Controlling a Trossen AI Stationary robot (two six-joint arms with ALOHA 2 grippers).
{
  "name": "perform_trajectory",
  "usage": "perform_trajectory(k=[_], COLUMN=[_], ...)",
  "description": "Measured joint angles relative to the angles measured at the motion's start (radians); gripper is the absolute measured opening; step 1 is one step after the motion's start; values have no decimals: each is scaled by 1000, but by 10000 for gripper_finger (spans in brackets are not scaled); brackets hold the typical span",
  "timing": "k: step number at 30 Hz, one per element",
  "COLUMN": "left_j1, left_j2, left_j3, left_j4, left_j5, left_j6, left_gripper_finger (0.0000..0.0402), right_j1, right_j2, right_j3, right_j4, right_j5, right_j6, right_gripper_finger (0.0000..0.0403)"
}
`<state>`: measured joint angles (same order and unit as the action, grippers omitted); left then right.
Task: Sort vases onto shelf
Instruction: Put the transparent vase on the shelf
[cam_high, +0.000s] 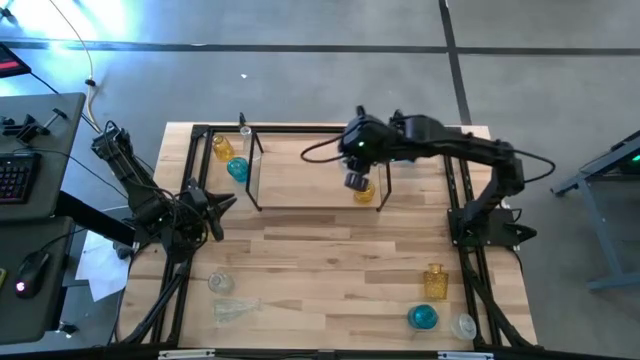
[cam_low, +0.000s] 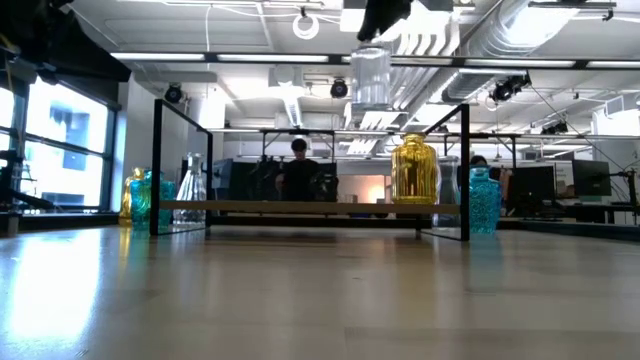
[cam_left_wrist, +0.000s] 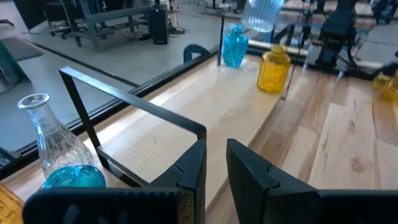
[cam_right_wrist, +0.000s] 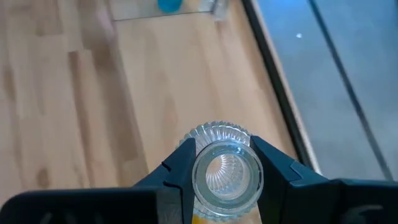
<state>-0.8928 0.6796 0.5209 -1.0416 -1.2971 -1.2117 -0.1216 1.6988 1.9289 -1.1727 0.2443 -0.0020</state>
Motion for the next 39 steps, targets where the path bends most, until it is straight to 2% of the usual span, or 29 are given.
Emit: perform_trajectory(k=[5,9,13,17,26,33,39], left_j1=[0,0,0,0,0,0,0], left_j2=[0,0,0,0,0,0,0], left_j3=[0,0,0,0,0,0,0], left_j4=[0,0,0,0,6,25,62], left_j5=[37,36,32,31,-5,0,2], left_j6=[12,12,19,20,12,12,40], left_gripper_finger=[56,56,56,56,56,56,56], right_j1=[30,47,50,50,-1,-32,-20], right_j2=[18,17,12,14,16,97,215], right_j3=[0,-9,-82,-187,-293,-246,-58], right_j4=[88,94,114,213,429,462,377], right_j5=[-47,-51,-42,-48,-184,-247,-267], right_j6=[5,35,61,54,36,-16,-93], right_gripper_finger=[94,94,94,94,94,94,94])
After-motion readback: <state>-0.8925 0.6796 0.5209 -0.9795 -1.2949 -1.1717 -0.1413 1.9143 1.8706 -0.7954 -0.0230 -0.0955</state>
